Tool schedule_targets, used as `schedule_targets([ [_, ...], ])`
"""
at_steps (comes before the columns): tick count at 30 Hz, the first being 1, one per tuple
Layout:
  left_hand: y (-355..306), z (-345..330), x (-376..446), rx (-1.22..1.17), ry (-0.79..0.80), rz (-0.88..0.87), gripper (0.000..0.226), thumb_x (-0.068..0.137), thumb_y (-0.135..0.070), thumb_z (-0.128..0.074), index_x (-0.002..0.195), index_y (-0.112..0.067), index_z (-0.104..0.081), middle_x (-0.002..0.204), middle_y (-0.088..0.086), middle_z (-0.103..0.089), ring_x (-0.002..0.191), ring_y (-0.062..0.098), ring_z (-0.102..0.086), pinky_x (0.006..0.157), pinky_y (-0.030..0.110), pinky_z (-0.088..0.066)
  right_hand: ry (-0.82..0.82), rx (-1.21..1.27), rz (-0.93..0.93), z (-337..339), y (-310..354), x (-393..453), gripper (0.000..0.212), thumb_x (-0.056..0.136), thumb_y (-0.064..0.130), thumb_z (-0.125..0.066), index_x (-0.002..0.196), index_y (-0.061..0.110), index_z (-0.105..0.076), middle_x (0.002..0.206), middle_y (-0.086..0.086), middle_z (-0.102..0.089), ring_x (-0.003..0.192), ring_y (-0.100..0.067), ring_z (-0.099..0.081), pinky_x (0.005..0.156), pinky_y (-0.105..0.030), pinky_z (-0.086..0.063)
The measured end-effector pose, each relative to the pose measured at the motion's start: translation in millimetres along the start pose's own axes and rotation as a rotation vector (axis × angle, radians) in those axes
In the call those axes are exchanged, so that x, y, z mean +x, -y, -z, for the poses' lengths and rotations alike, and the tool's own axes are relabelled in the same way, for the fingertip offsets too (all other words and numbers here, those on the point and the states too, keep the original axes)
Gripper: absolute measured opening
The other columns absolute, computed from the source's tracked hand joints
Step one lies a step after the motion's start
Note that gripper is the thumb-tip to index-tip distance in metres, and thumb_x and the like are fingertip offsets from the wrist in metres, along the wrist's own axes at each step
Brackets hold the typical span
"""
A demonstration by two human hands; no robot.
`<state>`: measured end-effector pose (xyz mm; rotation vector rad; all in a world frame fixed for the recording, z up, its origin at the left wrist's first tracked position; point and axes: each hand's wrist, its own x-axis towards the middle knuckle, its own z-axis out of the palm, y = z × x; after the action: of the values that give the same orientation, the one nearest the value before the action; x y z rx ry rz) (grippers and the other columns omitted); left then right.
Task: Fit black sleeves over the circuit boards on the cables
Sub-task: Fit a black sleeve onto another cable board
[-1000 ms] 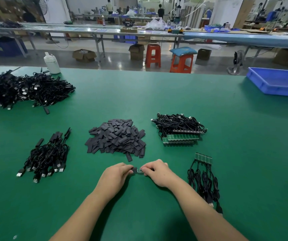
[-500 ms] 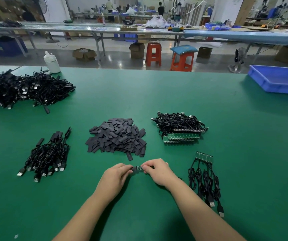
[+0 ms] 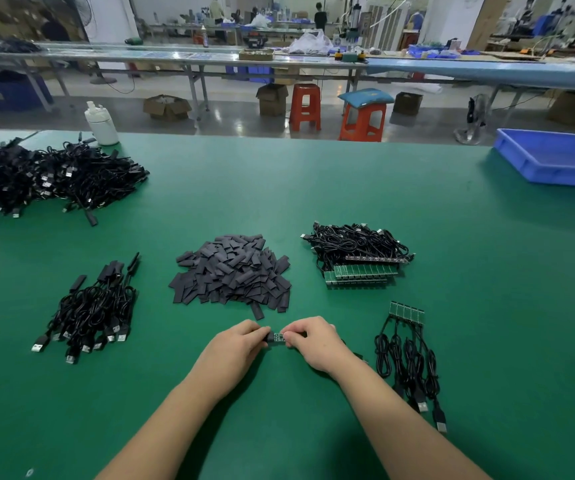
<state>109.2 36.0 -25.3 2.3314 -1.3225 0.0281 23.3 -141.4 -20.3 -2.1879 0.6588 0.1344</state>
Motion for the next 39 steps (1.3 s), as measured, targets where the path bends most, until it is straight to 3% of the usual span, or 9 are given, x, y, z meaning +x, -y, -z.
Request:
schedule_targets([
  [9, -0.4, -4.3, 1.2, -0.015, 0.047, 0.052, 0.031, 0.100, -0.030, -0.053, 0.128, -0.020, -0.063, 0.110, -0.004, -0.060, 0.086, 0.021, -0.063, 0.079, 0.031, -0.050, -0.002, -0.002, -0.027, 0.2, 2.7, 2.2, 0.018, 0.097, 0.034, -0.059, 0.103, 0.036, -0.076, 0.109, 0.006, -0.070, 0.120, -0.024, -0.047, 0.104, -0.035, -0.041],
  [16, 1.4, -4.5, 2.8, 0.067, 0.082, 0.016, 0.028, 0.102, -0.034, -0.047, 0.122, -0.020, -0.061, 0.103, -0.001, -0.056, 0.078, 0.025, -0.060, 0.072, 0.037, -0.050, 0.006, -0.006, -0.041, 0.0, 3.8, 2.3, 0.017, 0.095, 0.034, -0.059, 0.095, 0.036, -0.076, 0.105, 0.005, -0.071, 0.117, -0.025, -0.050, 0.103, -0.034, -0.043],
  [23, -0.2, -6.8, 4.0, -0.104, 0.041, 0.081, 0.026, 0.099, -0.028, -0.055, 0.120, -0.019, -0.067, 0.102, -0.001, -0.060, 0.088, 0.018, -0.062, 0.082, 0.031, -0.050, 0.012, 0.046, -0.023, 1.2, 3.0, 2.0, 0.015, 0.094, 0.033, -0.061, 0.089, 0.040, -0.073, 0.093, 0.011, -0.074, 0.114, -0.021, -0.057, 0.105, -0.034, -0.043],
  [32, -1.9, -8.0, 2.0, -0.089, 0.018, 0.092, 0.027, 0.099, -0.028, -0.055, 0.123, -0.020, -0.064, 0.107, -0.006, -0.059, 0.087, 0.018, -0.063, 0.078, 0.034, -0.052, 0.046, 0.018, -0.026, 4.4, 2.3, 1.9, 0.015, 0.095, 0.033, -0.062, 0.102, 0.035, -0.076, 0.099, 0.011, -0.074, 0.118, -0.022, -0.054, 0.105, -0.037, -0.045],
  [39, -8.7, -9.9, 6.8, -0.081, 0.105, 0.081, 0.023, 0.099, -0.032, -0.054, 0.118, -0.025, -0.064, 0.101, -0.003, -0.058, 0.092, 0.022, -0.061, 0.081, 0.035, -0.050, 0.028, -0.011, -0.020, 1.5, 1.3, 2.7, 0.014, 0.094, 0.036, -0.065, 0.101, 0.035, -0.076, 0.101, 0.012, -0.073, 0.119, -0.020, -0.052, 0.107, -0.034, -0.043],
])
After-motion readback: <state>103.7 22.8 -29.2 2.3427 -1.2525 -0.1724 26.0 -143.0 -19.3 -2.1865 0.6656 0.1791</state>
